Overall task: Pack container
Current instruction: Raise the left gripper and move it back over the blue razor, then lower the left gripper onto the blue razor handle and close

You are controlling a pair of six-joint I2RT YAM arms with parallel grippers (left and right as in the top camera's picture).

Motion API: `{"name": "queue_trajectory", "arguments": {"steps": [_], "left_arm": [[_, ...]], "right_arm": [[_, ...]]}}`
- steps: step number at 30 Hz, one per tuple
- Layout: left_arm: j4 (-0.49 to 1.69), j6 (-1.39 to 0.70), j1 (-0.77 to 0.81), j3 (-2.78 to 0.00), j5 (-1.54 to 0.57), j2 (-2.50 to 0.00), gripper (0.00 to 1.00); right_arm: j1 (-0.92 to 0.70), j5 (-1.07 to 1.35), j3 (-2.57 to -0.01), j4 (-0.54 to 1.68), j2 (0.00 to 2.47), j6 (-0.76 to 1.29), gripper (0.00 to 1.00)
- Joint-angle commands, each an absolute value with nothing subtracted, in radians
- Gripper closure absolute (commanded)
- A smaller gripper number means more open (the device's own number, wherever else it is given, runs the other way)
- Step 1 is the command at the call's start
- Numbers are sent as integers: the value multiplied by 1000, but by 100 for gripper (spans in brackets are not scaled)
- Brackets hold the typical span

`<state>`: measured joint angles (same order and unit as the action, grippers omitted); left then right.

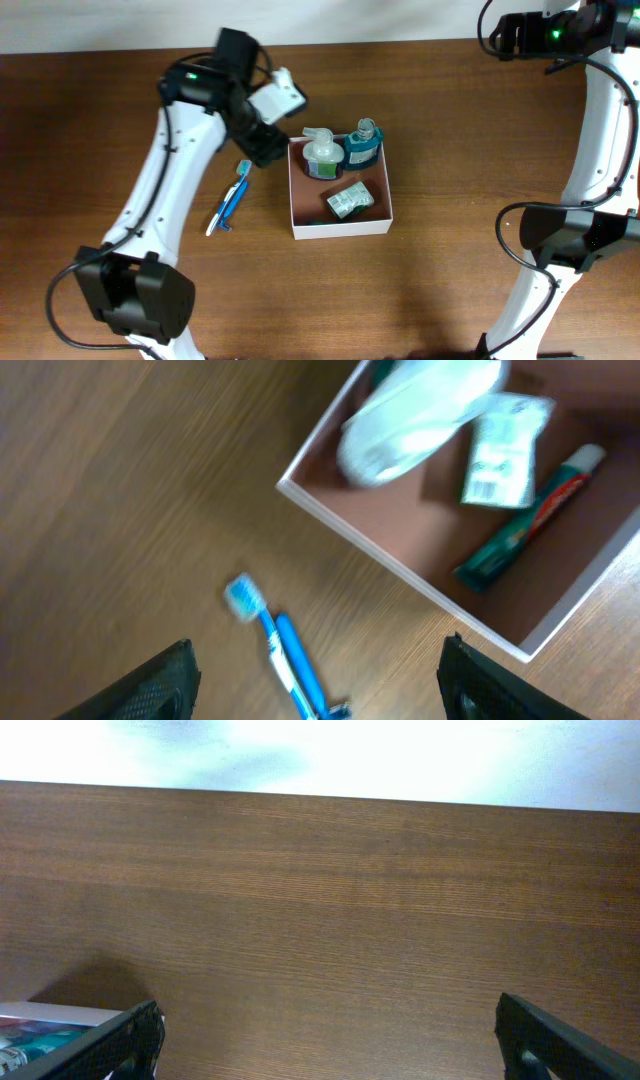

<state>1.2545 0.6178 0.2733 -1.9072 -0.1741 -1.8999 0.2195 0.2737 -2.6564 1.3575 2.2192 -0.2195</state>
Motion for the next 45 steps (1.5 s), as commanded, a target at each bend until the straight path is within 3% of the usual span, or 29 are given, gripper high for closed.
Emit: {"name": "queue_trajectory", "arguments": {"steps": [1,7,15,18,20,22,23,25,28,45], "left_arm": [[1273,586,196,-1919,-175,-1869,23],[1272,576,103,-1917,-175,-1870,23],[1269,352,6,-1917,-183,-1876,25],[1288,352,6,-1916,-231,-1885,1],[1295,352,6,-1911,-248,-1888,0],[1298,352,6,-1904,-247,-1890,7],[1298,352,6,-1899,-246,-1890,22],[1298,352,6,-1883,-246,-1892,43],[1286,352,6,-1838,-246,-1893,53],[1124,352,7,-1472,-221,-1899,56]], "right_arm": [[223,273,-2661,1355,2217,-219,2],[223,273,-2661,1355,2217,-219,1],[223,273,-2661,1355,2217,-219,2],[223,273,-2661,1355,2217,-219,1],[223,273,-2661,1355,2217,-219,1],[223,273,-2661,1355,2217,-219,1],[223,273,-2661,1355,2217,-219,1],[223,273,-2661,1355,2217,-219,1],[223,273,-2661,1355,2217,-219,1],[223,273,-2661,1355,2217,-219,1]]}}
